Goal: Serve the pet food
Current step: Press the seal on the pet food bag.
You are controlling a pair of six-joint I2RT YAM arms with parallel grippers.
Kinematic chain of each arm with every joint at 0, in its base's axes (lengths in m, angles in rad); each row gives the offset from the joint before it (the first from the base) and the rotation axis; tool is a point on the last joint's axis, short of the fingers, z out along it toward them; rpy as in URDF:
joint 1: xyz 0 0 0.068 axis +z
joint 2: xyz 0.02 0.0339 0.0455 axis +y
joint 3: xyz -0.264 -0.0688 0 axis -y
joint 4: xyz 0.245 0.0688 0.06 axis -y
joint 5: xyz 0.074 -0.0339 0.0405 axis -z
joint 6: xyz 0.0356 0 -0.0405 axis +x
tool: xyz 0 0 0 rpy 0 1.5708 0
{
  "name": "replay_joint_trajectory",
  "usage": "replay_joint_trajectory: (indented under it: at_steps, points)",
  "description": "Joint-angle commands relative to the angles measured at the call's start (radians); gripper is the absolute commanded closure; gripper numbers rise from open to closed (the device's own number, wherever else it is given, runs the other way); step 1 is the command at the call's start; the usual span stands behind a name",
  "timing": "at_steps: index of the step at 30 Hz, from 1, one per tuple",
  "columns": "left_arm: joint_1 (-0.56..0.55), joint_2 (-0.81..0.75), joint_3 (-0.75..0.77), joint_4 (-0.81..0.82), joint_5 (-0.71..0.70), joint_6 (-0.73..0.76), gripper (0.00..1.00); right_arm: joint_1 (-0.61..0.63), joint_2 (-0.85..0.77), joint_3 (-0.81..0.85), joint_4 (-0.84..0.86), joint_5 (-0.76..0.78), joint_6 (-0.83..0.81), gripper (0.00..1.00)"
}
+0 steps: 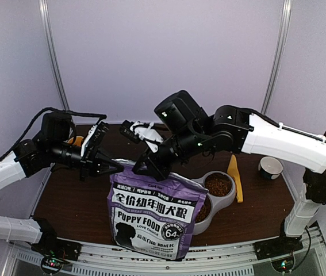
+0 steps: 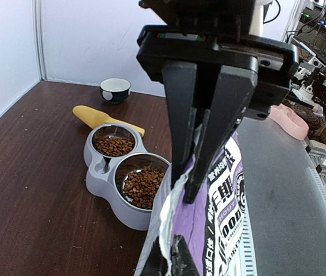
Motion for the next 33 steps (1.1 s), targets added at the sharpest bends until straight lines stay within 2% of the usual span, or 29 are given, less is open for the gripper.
replay_joint_trajectory:
  at_steps: [1,4,7,14,18,27,33]
  points:
    - [-0.006,-0.010,0.020,0.065,0.046,-0.010,1.00,-0.007,-0.016,0.000,0.066,-0.043,0.021,0.98]
    - [-0.005,-0.012,0.017,0.071,0.051,-0.015,1.00,-0.007,0.007,0.017,0.066,-0.057,0.026,0.92]
    - [-0.005,-0.012,0.016,0.071,0.051,-0.015,1.00,-0.007,0.029,0.036,0.070,-0.069,0.028,0.91]
    - [-0.005,-0.018,0.015,0.077,0.052,-0.019,1.00,-0.008,0.079,0.102,0.056,-0.085,0.009,0.92]
    - [-0.005,-0.026,0.013,0.082,0.049,-0.023,1.00,-0.009,0.095,0.112,0.040,-0.081,-0.002,1.00]
    - [-0.005,-0.064,0.005,0.090,-0.004,-0.017,1.00,-0.043,0.030,0.051,0.001,-0.031,-0.037,1.00]
    - [-0.005,-0.080,0.002,0.086,-0.028,-0.011,1.00,-0.063,-0.016,-0.012,-0.071,-0.010,-0.074,0.96]
